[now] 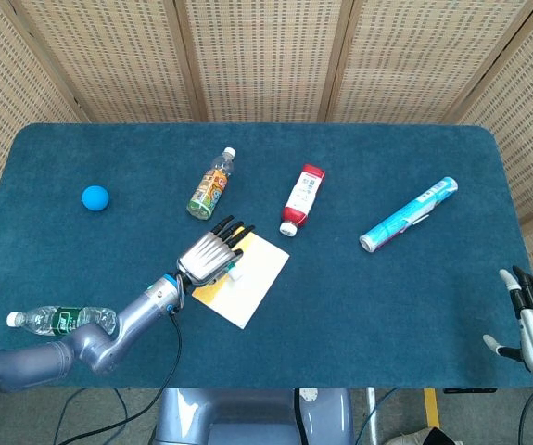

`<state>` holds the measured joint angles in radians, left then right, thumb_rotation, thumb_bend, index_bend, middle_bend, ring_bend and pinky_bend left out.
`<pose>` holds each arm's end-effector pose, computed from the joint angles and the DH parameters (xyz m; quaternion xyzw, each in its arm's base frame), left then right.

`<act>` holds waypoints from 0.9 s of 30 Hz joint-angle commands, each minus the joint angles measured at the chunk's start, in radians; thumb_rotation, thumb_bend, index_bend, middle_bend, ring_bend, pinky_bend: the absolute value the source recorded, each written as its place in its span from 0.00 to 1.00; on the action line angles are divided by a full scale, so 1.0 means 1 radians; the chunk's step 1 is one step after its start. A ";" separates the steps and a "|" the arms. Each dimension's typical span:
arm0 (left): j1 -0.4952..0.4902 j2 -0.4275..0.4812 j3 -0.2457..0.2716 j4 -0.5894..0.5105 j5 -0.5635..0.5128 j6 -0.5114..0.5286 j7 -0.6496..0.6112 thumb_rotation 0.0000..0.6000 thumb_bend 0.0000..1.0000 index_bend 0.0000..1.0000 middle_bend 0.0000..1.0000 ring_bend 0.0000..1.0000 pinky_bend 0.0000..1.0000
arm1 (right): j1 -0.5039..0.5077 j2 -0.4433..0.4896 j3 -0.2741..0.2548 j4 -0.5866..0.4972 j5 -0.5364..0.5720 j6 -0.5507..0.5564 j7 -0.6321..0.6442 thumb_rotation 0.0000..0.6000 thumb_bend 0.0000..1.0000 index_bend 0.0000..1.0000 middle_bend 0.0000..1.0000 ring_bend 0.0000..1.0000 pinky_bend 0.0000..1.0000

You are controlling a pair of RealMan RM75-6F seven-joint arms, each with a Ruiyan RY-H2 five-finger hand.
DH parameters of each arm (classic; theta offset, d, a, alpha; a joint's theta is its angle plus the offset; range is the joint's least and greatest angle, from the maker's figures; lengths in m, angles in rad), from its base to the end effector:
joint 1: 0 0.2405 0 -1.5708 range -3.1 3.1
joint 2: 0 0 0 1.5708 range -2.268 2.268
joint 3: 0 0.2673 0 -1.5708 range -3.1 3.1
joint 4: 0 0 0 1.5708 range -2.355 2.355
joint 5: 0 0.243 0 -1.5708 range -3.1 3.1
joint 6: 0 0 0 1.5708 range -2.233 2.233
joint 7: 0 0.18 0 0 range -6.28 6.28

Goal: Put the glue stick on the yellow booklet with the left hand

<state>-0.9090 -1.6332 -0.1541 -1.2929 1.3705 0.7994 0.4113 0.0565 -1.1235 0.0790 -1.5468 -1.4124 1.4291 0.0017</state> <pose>-0.0880 0.4031 -0.1072 -0.8589 -0.1733 -0.3287 0.3525 -0.3698 -0.2178 0.1430 0.5724 -0.4061 0.3434 0.6241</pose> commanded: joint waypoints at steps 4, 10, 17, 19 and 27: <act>-0.026 -0.053 -0.004 0.023 -0.055 -0.027 0.056 1.00 0.41 0.55 0.00 0.00 0.00 | 0.001 0.009 0.004 -0.002 0.005 -0.005 0.024 1.00 0.00 0.05 0.00 0.00 0.00; -0.060 -0.122 -0.015 0.075 -0.118 -0.058 0.100 1.00 0.40 0.54 0.00 0.00 0.00 | -0.001 0.019 0.007 -0.004 0.005 -0.001 0.046 1.00 0.00 0.05 0.00 0.00 0.00; -0.071 -0.152 0.001 0.106 -0.166 -0.068 0.153 1.00 0.40 0.52 0.00 0.00 0.00 | -0.004 0.025 0.010 -0.006 0.006 0.004 0.062 1.00 0.00 0.05 0.00 0.00 0.00; -0.073 -0.158 0.002 0.112 -0.179 -0.067 0.163 1.00 0.40 0.51 0.00 0.00 0.00 | -0.004 0.027 0.011 -0.006 0.005 0.006 0.065 1.00 0.00 0.05 0.00 0.00 0.00; -0.078 -0.158 0.009 0.108 -0.219 -0.070 0.186 1.00 0.39 0.46 0.00 0.00 0.00 | -0.006 0.028 0.014 -0.006 0.004 0.012 0.074 1.00 0.00 0.05 0.00 0.00 0.00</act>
<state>-0.9859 -1.7926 -0.1460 -1.1835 1.1554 0.7302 0.5943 0.0506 -1.0950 0.0926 -1.5530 -1.4085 1.4413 0.0759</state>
